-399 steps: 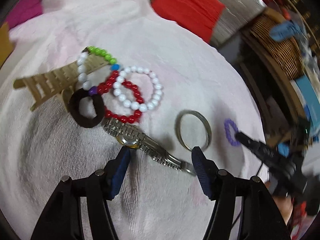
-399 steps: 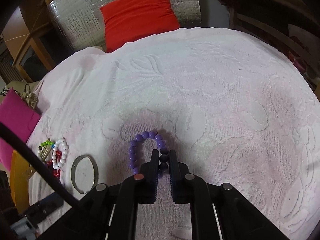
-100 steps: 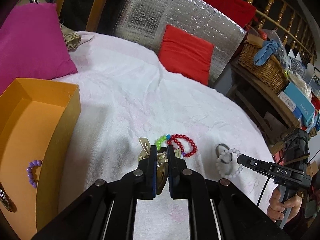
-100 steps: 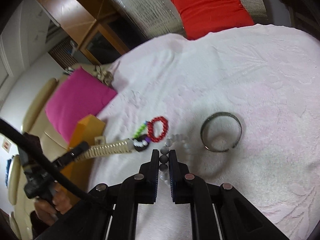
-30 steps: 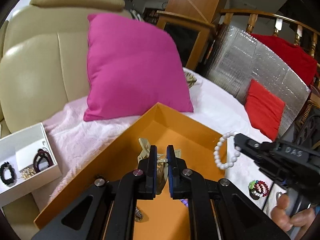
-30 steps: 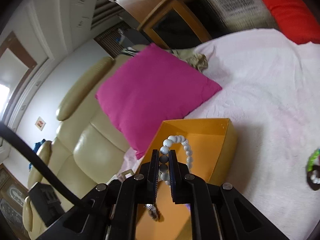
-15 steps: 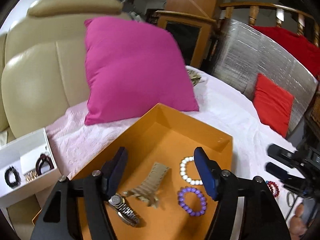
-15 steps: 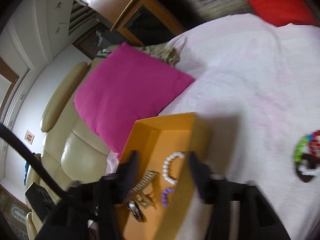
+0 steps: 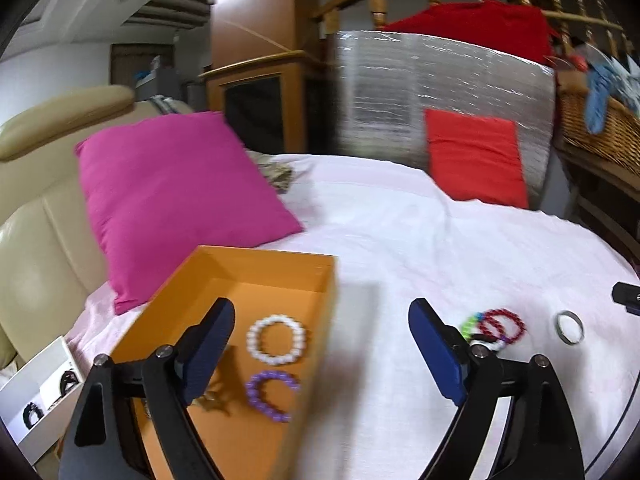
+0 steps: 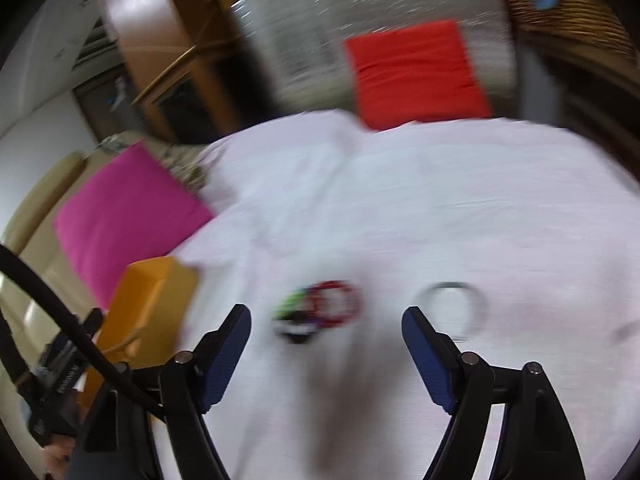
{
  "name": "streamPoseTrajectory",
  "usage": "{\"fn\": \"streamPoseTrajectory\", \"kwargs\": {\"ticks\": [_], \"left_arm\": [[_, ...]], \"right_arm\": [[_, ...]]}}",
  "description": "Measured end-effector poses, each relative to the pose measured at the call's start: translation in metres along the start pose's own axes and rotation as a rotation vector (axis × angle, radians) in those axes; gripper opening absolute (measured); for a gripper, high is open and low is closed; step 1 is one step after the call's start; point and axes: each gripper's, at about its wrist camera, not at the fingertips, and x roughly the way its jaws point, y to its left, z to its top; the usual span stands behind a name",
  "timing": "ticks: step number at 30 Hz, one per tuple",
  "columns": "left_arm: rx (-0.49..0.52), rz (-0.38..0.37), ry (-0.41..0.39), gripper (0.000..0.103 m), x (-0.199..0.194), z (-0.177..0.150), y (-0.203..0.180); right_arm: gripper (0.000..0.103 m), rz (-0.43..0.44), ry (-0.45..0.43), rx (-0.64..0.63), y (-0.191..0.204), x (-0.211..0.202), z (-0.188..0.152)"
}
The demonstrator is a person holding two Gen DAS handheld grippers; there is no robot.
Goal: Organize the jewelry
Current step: 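Release the white bracelet and trinket into the box and withdraw both tools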
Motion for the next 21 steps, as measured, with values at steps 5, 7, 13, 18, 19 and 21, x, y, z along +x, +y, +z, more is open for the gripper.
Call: {"fn": "streamPoseTrajectory", "kwargs": {"ticks": [5,7,13,18,19,21], "left_arm": [[0.036,-0.058,0.067,0.090,0.011,-0.006,-0.036],[0.052,-0.056,0.102,0.090,0.018,-0.007,-0.049],[0.110,-0.092,0.153,0.090,0.030,-0.012,-0.086],[0.086,-0.134,0.223,0.090,0.036,-0.015,-0.107],[0.073,-0.146,0.221,0.090,0.035,-0.013,-0.110],[0.062,-0.206,0.198,0.090,0.028,-0.011,-0.113]], "right_arm": [[0.089,-0.121,-0.059,0.068,-0.054,-0.008,-0.009],[0.089,-0.138,-0.045,0.098,-0.068,-0.004,-0.010],[0.089,-0.203,-0.061,0.072,-0.088,-0.006,-0.008],[0.089,-0.180,-0.063,0.157,-0.116,-0.013,-0.012],[0.089,-0.185,-0.065,0.170,-0.120,-0.014,-0.012],[0.089,-0.185,-0.074,0.193,-0.129,-0.016,-0.010]]}}
